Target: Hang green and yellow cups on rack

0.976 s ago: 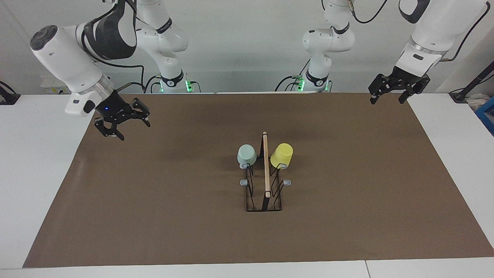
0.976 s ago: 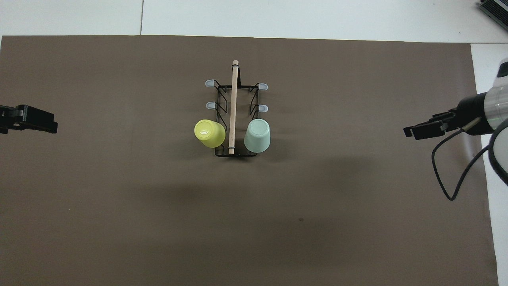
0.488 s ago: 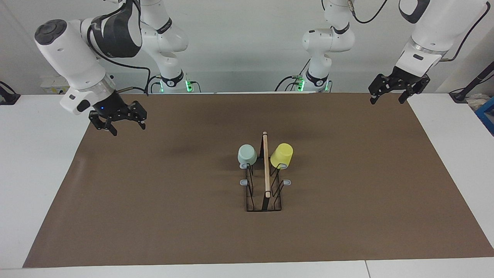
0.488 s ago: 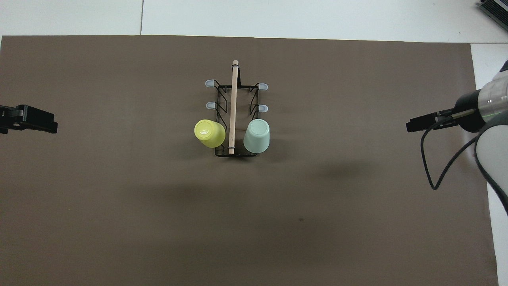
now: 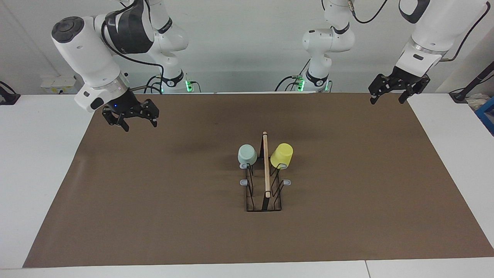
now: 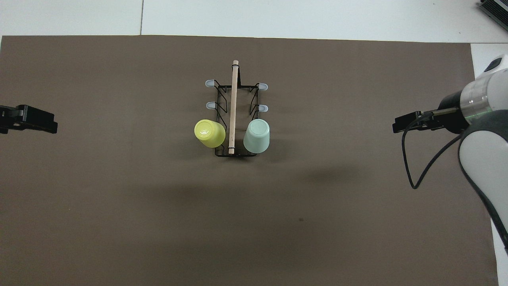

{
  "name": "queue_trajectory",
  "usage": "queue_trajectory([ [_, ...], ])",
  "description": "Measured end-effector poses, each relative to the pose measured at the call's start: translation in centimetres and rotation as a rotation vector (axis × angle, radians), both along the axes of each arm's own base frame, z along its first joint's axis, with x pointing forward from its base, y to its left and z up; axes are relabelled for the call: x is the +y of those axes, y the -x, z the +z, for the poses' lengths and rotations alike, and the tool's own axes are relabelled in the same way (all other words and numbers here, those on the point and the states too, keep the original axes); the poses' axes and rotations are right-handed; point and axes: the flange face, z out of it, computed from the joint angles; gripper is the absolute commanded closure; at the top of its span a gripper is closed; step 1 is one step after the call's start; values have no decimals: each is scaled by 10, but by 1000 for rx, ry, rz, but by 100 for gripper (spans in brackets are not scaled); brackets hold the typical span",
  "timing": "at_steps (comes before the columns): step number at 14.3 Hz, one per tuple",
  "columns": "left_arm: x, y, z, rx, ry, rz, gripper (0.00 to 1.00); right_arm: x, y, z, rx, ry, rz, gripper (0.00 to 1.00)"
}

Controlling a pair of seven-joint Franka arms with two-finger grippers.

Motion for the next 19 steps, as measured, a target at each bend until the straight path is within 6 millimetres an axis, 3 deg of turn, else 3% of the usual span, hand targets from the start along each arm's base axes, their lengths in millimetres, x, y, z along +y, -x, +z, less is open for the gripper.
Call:
queue_trajectory([
  [5, 0, 0, 0, 0, 0, 0, 0, -16, 0, 1, -1, 4, -30, 0],
  [19, 0, 0, 0, 0, 0, 0, 0, -15, -3, 5, -13, 3, -27, 0],
])
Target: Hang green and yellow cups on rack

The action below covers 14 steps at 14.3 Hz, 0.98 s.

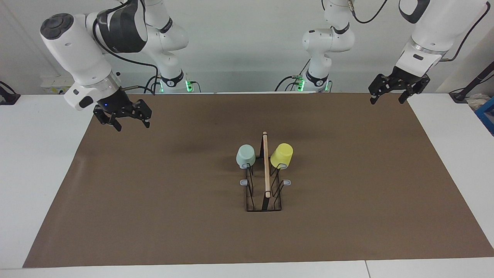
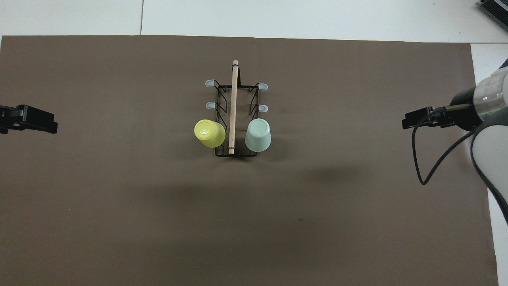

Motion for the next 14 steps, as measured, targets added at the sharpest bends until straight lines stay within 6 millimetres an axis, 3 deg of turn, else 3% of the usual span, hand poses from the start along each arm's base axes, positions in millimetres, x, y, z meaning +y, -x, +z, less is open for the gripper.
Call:
queue_trajectory([
  [8, 0, 0, 0, 0, 0, 0, 0, -2, -2, 4, -6, 17, -29, 0],
  [14, -1, 0, 0, 0, 0, -2, 0, 9, -2, 3, -2, 49, -59, 0],
])
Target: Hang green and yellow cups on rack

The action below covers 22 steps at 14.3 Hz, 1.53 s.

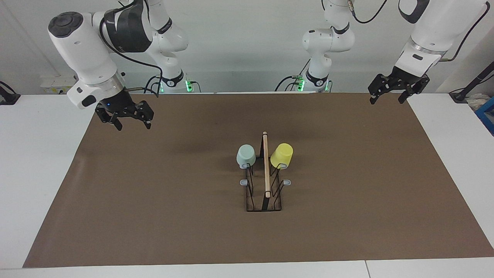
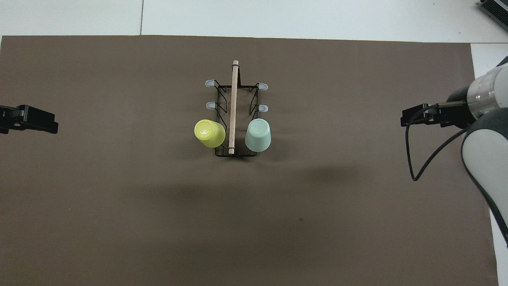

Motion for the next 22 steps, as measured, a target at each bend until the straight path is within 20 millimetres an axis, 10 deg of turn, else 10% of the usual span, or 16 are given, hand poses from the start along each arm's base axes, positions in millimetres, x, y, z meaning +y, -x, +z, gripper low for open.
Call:
queue_trajectory([
  [11, 0, 0, 0, 0, 0, 0, 0, -3, -1, 5, -8, 0, -6, 0],
  [22, 0, 0, 0, 0, 0, 0, 0, -3, 18, 56, 3, 0, 0, 0],
])
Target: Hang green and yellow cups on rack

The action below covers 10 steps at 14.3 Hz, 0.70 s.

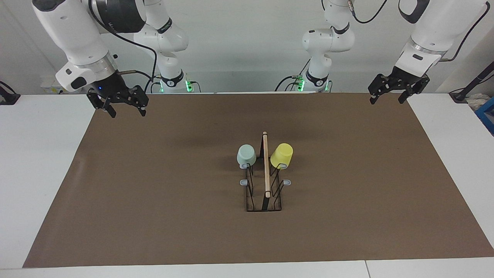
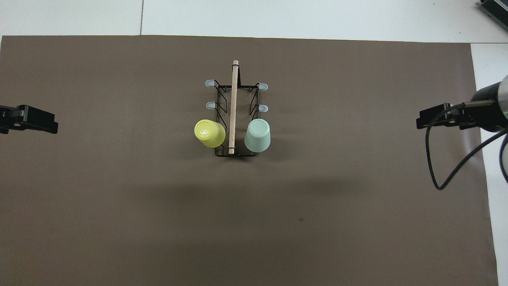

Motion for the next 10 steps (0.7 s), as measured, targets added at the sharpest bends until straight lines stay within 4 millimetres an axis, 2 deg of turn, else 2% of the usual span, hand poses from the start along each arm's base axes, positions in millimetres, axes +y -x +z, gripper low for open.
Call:
queue_trajectory([
  [4, 0, 0, 0, 0, 0, 0, 0, 0, 9, 16, -20, -2, -1, 0],
  [10, -1, 0, 0, 0, 0, -2, 0, -2, 14, 11, 24, -1, -3, 0],
])
